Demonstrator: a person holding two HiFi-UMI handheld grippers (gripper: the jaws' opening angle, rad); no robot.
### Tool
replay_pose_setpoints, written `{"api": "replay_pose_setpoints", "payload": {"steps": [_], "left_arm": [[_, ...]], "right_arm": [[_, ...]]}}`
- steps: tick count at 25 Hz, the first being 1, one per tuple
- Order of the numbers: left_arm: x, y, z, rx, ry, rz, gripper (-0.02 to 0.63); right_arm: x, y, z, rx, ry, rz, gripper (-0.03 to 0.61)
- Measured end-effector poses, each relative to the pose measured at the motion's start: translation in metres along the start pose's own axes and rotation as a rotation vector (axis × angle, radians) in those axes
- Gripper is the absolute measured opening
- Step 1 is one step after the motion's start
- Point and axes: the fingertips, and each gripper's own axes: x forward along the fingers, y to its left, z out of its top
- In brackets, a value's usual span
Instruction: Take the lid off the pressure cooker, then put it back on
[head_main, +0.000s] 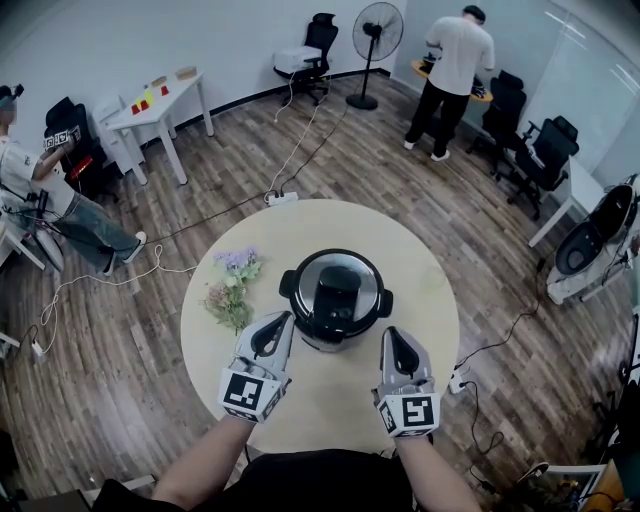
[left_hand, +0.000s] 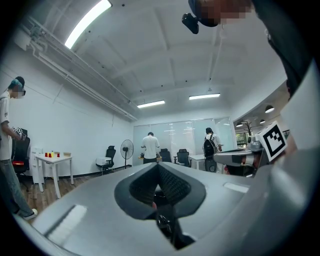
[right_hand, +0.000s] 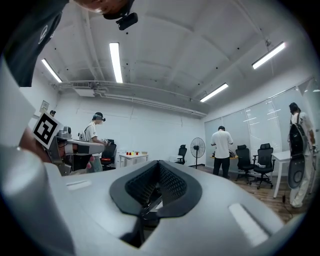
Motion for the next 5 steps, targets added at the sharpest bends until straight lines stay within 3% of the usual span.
{"api": "replay_pose_setpoints", "payload": {"steps": [5], "left_arm": [[-0.0019,-0.0008,-0.0003,0.003,0.002,0.006,0.001]], "right_arm": [[-0.0014,0.0040,0.0010,-0.018,0.001,0.011,0.006]]}}
